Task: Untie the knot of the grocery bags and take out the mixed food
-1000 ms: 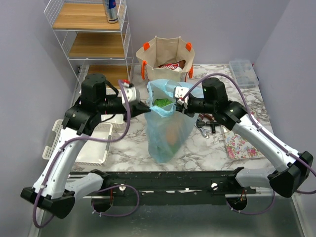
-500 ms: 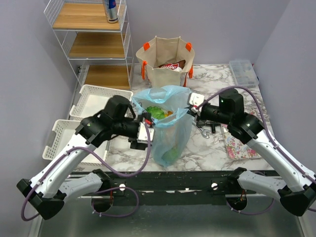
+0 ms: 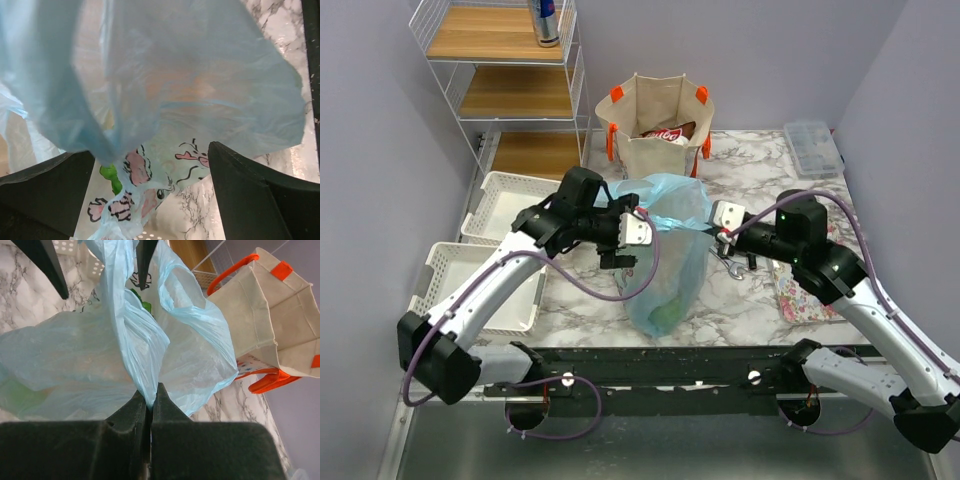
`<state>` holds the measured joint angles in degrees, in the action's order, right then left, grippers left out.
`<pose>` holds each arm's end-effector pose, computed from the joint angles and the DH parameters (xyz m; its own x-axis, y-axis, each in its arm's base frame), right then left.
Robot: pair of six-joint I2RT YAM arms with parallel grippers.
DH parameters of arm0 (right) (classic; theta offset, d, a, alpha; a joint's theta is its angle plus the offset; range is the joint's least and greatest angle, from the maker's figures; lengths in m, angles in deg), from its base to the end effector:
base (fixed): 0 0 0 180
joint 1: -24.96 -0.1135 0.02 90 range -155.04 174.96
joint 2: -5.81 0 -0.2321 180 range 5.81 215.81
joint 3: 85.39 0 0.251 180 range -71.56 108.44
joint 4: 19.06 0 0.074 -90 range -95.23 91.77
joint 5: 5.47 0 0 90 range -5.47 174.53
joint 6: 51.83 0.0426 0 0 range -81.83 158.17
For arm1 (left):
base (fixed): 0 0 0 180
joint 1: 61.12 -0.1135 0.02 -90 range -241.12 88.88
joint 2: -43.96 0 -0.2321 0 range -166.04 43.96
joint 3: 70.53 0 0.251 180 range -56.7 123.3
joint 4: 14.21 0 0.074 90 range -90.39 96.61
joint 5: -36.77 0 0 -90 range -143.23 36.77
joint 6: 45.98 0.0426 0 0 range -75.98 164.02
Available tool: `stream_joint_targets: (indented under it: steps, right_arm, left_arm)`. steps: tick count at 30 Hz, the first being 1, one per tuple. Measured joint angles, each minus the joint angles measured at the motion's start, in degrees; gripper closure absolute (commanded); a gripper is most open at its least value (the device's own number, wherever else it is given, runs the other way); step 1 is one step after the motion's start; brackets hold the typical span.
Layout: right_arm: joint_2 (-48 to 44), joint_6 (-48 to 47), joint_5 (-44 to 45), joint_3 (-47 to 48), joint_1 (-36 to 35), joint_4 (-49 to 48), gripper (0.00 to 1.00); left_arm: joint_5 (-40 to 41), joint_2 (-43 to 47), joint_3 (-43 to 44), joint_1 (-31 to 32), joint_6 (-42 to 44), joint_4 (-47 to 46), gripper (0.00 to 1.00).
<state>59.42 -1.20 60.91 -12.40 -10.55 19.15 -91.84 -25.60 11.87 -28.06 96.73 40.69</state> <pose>0.1741 0.1452 0.3471 0.3303 -0.4783 -0.8137 -0.8167 0.2874 -0.5004 0.2062 -0.1659 0.3149 0.3079 0.5414 -0.7824 0.9402 -0.0471 0.3374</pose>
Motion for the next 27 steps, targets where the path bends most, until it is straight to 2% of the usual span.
stream_joint_targets:
  steps: [1,3,4,5,9,13,19,20,21,22,23,25,27]
  right_arm:
    - [-0.37,-0.2,0.11,-0.11,0.0,0.13,0.99]
    - [-1.27,-0.63,0.59,-0.26,0.0,0.57,0.99]
    - [-1.75,-0.76,1.01,-0.28,0.0,0.79,0.99]
    - [-2.23,-0.83,1.62,-0.28,0.0,1.05,0.99]
    - [-4.02,-0.79,5.86,-0.31,0.0,2.25,0.99]
    - [-6.21,-0.31,11.96,-1.57,-0.02,2.58,0.99]
    - [-8.17,1.01,15.61,-5.35,-0.13,2.82,0.98]
    - [-8.24,1.05,14.99,-5.4,-0.13,3.17,0.92]
    - [-8.28,1.01,14.05,-5.35,-0.13,3.58,0.79]
    - [-8.31,0.85,12.7,-5.2,-0.11,4.48,0.64]
    - [-8.22,1.01,11.45,-4.94,-0.11,5.55,0.43]
    - [-7.13,0.09,7.32,-3.04,-0.02,9.88,0.18]
    - [-5.18,-0.92,3.87,-0.04,0.02,14.38,0.09]
  left_arm:
    - [0.79,-2.34,0.0,-0.17,-0.39,-1.38,0.24]
    - [1.31,-4.72,0.0,-0.92,-1.4,-3.06,0.61]
    - [1.53,-5.53,-0.02,-1.29,-1.9,-3.89,0.84]
    - [1.64,-5.9,-0.02,-1.62,-2.27,-4.28,0.98]
    - [1.84,-3.78,-4.0,-4.39,-3.39,-9.42,1.0]
    - [2.14,4.11,-14.62,-8.11,-2.1,-15.65,1.0]
    - [3.54,12.85,-25.68,-9.86,1.55,-31.78,1.0]
    - [3.23,13.88,-26.62,-9.84,3.1,-31.8,1.0]
    - [2.78,14.45,-26.58,-9.84,4.74,-30.6,1.0]
    - [1.99,14.71,-25.79,-9.77,6.29,-28.46,1.0]
    - [1.88,14.75,-24.9,-9.66,7.04,-26.62,1.0]
    - [1.31,14.69,-21.68,-8.96,10.01,-20.17,1.0]
    - [0.74,14.78,-19.47,-8.09,12.35,-15.54,1.0]
